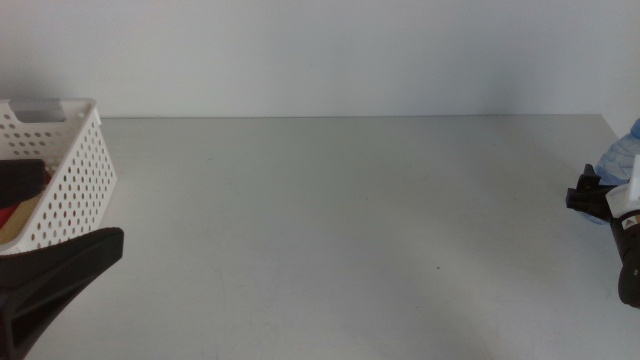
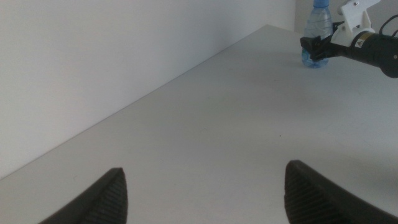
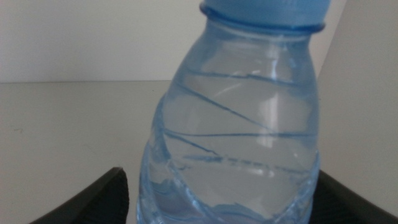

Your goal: Use arms to grab the bottles and put them into the dustbin to the left of the table.

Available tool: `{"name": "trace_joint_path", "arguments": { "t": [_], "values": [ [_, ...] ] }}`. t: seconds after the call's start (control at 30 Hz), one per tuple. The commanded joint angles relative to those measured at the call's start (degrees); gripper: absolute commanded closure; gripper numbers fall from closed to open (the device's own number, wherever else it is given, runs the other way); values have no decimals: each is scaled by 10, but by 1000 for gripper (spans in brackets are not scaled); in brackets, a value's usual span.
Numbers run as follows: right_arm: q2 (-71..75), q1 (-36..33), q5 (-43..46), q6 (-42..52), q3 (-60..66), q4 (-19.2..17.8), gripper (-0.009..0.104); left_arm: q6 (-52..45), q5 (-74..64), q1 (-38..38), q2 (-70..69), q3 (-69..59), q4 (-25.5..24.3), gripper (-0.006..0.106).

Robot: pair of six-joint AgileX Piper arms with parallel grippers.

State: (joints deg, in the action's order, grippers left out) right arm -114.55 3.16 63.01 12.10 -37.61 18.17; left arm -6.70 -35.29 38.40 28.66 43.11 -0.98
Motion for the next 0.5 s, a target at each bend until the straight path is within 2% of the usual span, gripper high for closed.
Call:
{"name": "trace_joint_path", "arguments": {
  "t": [0.0,0.17,0.27,0.37,0.47],
  "values": [
    [6,3,42,7,-28,-10,1,8,44,4,4,17,1,18],
    [-23,3,40,7,-69,-9,6,8,44,4,4,17,1,18],
    [-25,3,41,7,-79,-5,19,8,44,4,4,17,1,18],
    [-25,3,42,8,-87,1,46,8,44,4,4,17,1,18],
    [-25,1,38,7,-88,-9,81,8,44,4,4,17,1,18]
  ]
}}
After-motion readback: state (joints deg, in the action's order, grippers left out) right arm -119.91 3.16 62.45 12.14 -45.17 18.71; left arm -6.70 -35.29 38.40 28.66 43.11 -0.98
